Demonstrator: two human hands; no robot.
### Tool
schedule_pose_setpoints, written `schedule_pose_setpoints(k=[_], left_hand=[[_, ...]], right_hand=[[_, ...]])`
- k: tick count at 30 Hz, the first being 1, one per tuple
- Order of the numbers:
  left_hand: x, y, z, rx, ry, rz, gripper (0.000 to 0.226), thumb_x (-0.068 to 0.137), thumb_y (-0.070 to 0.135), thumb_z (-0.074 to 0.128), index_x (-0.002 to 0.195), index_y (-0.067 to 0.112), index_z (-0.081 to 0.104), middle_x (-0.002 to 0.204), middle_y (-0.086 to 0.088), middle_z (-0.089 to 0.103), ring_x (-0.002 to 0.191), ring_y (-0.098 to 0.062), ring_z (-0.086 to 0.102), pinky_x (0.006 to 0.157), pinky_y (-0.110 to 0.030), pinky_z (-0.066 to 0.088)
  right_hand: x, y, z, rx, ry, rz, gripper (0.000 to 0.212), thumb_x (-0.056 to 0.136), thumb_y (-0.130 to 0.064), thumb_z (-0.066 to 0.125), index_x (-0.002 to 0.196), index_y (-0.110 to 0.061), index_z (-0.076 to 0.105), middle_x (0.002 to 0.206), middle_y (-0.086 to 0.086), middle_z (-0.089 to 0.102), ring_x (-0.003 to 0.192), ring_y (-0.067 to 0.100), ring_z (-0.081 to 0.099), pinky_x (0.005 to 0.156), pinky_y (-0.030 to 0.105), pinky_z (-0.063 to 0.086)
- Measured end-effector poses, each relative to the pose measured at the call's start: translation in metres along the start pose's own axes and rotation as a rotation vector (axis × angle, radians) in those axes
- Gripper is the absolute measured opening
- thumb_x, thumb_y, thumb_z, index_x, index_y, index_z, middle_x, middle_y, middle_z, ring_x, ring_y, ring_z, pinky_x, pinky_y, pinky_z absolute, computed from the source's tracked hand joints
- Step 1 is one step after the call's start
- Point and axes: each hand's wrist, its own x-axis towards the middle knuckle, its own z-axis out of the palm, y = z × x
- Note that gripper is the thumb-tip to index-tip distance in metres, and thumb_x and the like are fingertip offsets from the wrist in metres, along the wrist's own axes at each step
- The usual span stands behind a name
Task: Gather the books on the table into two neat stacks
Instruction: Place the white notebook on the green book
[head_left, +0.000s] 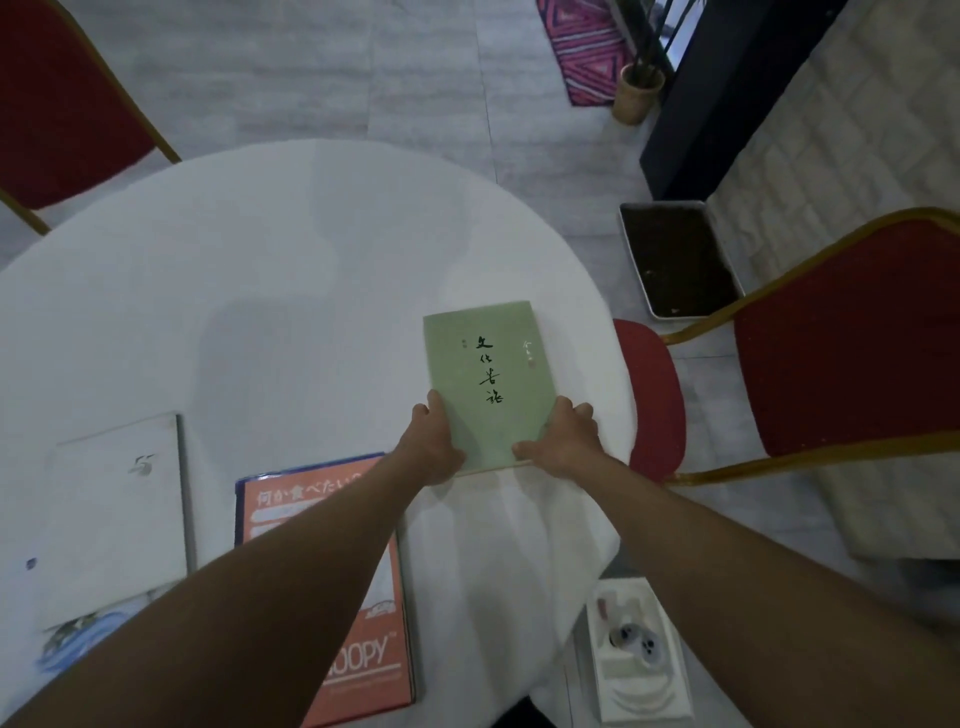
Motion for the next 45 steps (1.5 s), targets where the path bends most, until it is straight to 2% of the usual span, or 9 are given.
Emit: schedule_pose_setpoints(k=[5, 12, 17, 22, 26, 28, 33, 39, 45], left_hand=[[-0.026, -0.008, 0.016, 0.037, -0.014, 0.046, 0.086, 0.083, 0.013, 0.070, 0.146, -0.001, 0.014, 0.137, -0.021, 0.037, 0.123, -0.037, 0.048, 0.097, -0.039, 0.045], [-0.046, -0.016, 0.027, 0.096, -0.081, 0.063, 0.089, 0.080, 0.014, 0.074, 0.143, -0.003, 0.015, 0.138, -0.020, 0.037, 0.123, -0.036, 0.049, 0.100, -0.043, 0.048], [-0.052, -0.021, 0.025, 0.151, -0.122, 0.083, 0.088, 0.080, 0.017, 0.074, 0.144, -0.001, 0.015, 0.139, -0.018, 0.039, 0.122, -0.034, 0.050, 0.098, -0.039, 0.050], [-0.055, -0.035, 0.008, 0.166, -0.104, 0.169, 0.078, 0.086, 0.021, 0.068, 0.147, 0.006, 0.021, 0.138, -0.018, 0.045, 0.125, -0.034, 0.048, 0.103, -0.044, 0.046], [-0.063, -0.055, -0.016, 0.142, 0.012, 0.198, 0.078, 0.092, 0.025, 0.061, 0.153, 0.007, 0.016, 0.147, -0.017, 0.038, 0.134, -0.033, 0.040, 0.110, -0.041, 0.036], [-0.067, -0.069, -0.029, 0.136, 0.048, 0.177, 0.076, 0.093, 0.026, 0.058, 0.153, 0.006, 0.016, 0.147, -0.018, 0.037, 0.135, -0.034, 0.039, 0.111, -0.042, 0.035], [-0.081, -0.116, -0.064, 0.087, 0.157, 0.067, 0.072, 0.094, 0.027, 0.057, 0.153, 0.011, 0.020, 0.151, -0.014, 0.035, 0.138, -0.033, 0.036, 0.112, -0.044, 0.035], [-0.101, -0.182, -0.105, 0.039, 0.267, -0.074, 0.069, 0.093, 0.029, 0.055, 0.151, 0.009, 0.024, 0.147, -0.017, 0.038, 0.137, -0.034, 0.037, 0.111, -0.044, 0.036], [-0.125, -0.249, -0.130, 0.026, 0.301, -0.218, 0.067, 0.095, 0.030, 0.052, 0.151, 0.006, 0.023, 0.151, -0.021, 0.032, 0.138, -0.038, 0.034, 0.114, -0.045, 0.033]], right_hand=[[-0.029, 0.017, 0.010, 0.002, -0.020, 0.039, 0.091, 0.067, -0.042, 0.086, 0.136, -0.008, 0.038, 0.134, 0.014, 0.036, 0.124, 0.033, 0.043, 0.096, 0.036, 0.043], [-0.057, 0.028, 0.016, -0.022, -0.068, 0.097, 0.097, 0.068, -0.041, 0.087, 0.140, -0.005, 0.033, 0.138, 0.016, 0.034, 0.128, 0.034, 0.042, 0.101, 0.039, 0.044], [-0.066, 0.028, 0.019, -0.047, -0.084, 0.118, 0.096, 0.068, -0.041, 0.087, 0.140, -0.005, 0.033, 0.138, 0.016, 0.035, 0.128, 0.033, 0.043, 0.098, 0.037, 0.044], [-0.073, 0.011, 0.022, -0.121, 0.016, 0.061, 0.100, 0.064, -0.040, 0.085, 0.140, -0.010, 0.029, 0.136, 0.012, 0.035, 0.126, 0.032, 0.040, 0.098, 0.041, 0.042], [-0.077, -0.019, 0.025, -0.129, 0.109, -0.052, 0.082, 0.066, -0.042, 0.076, 0.134, -0.015, 0.037, 0.139, 0.011, 0.037, 0.127, 0.033, 0.041, 0.104, 0.044, 0.040], [-0.078, -0.035, 0.029, -0.105, 0.086, -0.103, 0.076, 0.070, -0.044, 0.075, 0.132, -0.016, 0.041, 0.140, 0.011, 0.038, 0.128, 0.033, 0.041, 0.106, 0.045, 0.040], [-0.082, -0.082, 0.052, -0.105, 0.066, -0.219, 0.091, 0.083, -0.055, 0.066, 0.154, -0.015, 0.026, 0.156, 0.013, 0.031, 0.143, 0.032, 0.032, 0.113, 0.043, 0.032], [-0.090, -0.142, 0.089, -0.106, -0.036, -0.311, 0.093, 0.086, -0.061, 0.059, 0.157, -0.018, 0.020, 0.161, 0.010, 0.026, 0.148, 0.030, 0.024, 0.117, 0.044, 0.028], [-0.103, -0.193, 0.135, -0.095, -0.171, -0.379, 0.092, 0.086, -0.058, 0.060, 0.158, -0.017, 0.019, 0.160, 0.010, 0.025, 0.147, 0.029, 0.028, 0.119, 0.045, 0.029]])
